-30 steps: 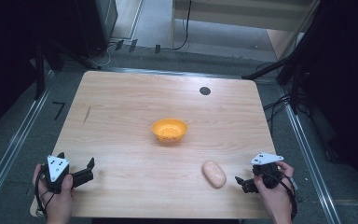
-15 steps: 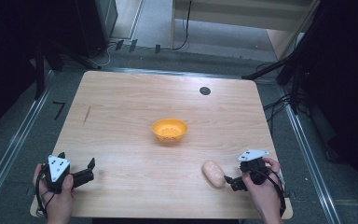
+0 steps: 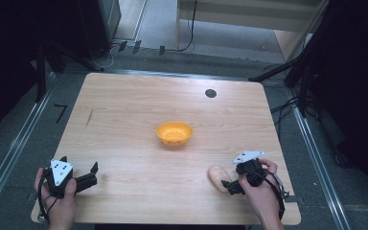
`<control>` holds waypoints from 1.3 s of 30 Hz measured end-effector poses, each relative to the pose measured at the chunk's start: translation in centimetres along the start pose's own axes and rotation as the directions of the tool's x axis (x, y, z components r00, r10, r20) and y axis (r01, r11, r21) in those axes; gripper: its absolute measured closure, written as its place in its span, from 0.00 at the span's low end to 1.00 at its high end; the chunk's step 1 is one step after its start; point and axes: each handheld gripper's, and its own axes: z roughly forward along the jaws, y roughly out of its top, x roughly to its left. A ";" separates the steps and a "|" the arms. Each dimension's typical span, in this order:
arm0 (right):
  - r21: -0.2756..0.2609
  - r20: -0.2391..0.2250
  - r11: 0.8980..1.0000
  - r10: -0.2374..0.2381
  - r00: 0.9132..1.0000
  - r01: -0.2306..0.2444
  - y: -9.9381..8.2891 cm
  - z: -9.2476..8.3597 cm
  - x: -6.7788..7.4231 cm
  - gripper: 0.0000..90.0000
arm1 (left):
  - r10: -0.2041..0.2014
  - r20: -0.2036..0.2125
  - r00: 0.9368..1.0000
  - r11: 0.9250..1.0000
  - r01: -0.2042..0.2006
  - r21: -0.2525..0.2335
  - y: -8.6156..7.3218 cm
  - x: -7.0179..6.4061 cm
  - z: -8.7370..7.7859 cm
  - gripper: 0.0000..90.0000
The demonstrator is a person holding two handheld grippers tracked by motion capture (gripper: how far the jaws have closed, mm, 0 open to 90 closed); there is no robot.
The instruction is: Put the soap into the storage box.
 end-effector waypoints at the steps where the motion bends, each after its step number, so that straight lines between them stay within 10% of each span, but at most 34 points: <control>1: 0.007 -0.005 1.000 0.005 1.000 -0.005 0.1 0.1 0.1 0.05 | 0.004 -0.004 1.000 1.000 -0.004 0.001 0.0 0.0 0.0 0.00; 19: 0.091 -0.053 0.996 0.009 0.999 -0.004 1.1 2.2 1.3 0.07 | 0.039 -0.014 0.999 0.999 -0.039 -0.004 0.0 -0.4 0.0 0.00; 26: 0.107 -0.086 0.994 0.019 0.996 -0.010 1.2 2.8 1.5 0.23 | 0.041 -0.011 0.999 0.999 -0.041 -0.003 0.0 -0.4 0.0 0.00; 39: 0.146 -0.018 0.989 -0.011 1.000 0.013 2.0 3.0 2.1 0.34 | 0.049 -0.009 0.999 0.999 -0.049 -0.007 0.0 -0.5 0.0 0.00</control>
